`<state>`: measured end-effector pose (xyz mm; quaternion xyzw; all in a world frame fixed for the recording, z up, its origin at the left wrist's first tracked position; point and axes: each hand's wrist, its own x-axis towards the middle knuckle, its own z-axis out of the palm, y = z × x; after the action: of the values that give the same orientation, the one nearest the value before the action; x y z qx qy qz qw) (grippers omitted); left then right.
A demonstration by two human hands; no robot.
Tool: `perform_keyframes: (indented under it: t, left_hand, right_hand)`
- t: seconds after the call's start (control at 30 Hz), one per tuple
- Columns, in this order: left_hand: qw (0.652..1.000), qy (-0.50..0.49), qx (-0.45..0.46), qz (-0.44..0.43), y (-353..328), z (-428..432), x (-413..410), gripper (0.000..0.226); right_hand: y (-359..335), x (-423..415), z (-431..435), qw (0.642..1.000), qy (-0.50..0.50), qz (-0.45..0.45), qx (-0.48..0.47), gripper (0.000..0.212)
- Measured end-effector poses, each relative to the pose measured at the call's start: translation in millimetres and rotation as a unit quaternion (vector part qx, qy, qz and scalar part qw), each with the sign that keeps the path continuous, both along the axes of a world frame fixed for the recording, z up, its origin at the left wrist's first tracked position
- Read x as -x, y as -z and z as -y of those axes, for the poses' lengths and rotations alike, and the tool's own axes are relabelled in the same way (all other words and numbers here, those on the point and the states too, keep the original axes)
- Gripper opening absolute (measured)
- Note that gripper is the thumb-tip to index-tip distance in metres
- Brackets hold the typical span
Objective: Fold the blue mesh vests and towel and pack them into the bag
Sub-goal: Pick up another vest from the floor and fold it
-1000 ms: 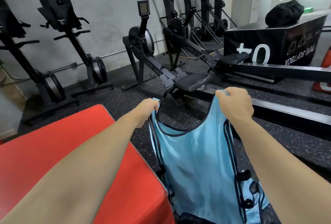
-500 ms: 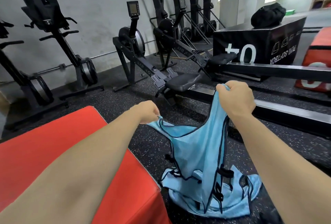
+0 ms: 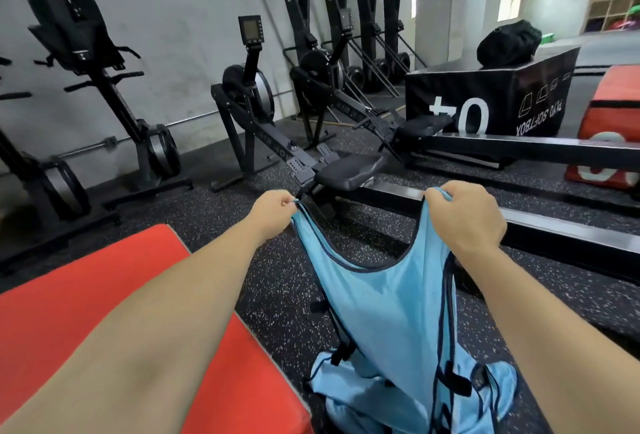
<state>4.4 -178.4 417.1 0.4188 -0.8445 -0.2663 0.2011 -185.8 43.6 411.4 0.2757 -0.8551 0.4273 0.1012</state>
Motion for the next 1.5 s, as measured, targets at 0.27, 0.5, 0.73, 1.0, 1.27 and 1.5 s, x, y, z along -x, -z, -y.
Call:
perform_keyframes:
  t: [0.27,0.5,0.73,1.0,1.27,1.5]
  left_hand:
    - [0.998,-0.005,0.067,0.009,-61.4,42.0,-51.5,0.015]
    - [0.983,-0.008,0.121,0.139,-36.8,3.2,-178.7,0.013]
    - [0.941,-0.013,0.09,0.325,40.7,-4.0,-322.1,0.022]
    - [0.927,-0.056,0.228,0.293,-15.0,55.6,-348.4,0.022]
    - [0.85,-0.118,0.177,0.482,3.6,73.6,-540.8,0.019]
    - [0.821,-0.111,0.095,0.552,58.6,33.5,-598.5,0.039]
  right_hand:
    - [-42.8,-69.8,65.9,0.991,-0.129,-0.007,0.027,0.04]
    - [-47.6,-237.2,66.3,0.967,-0.244,-0.067,-0.02,0.037]
    - [6.6,-329.9,52.3,0.944,-0.281,-0.083,-0.152,0.027]
    - [-53.7,-360.1,69.3,0.958,-0.265,-0.098,-0.048,0.035]
    - [-12.3,-488.3,82.1,0.809,-0.53,0.246,-0.06,0.051]
    - [56.3,-542.3,64.3,0.742,-0.564,0.33,-0.147,0.056]
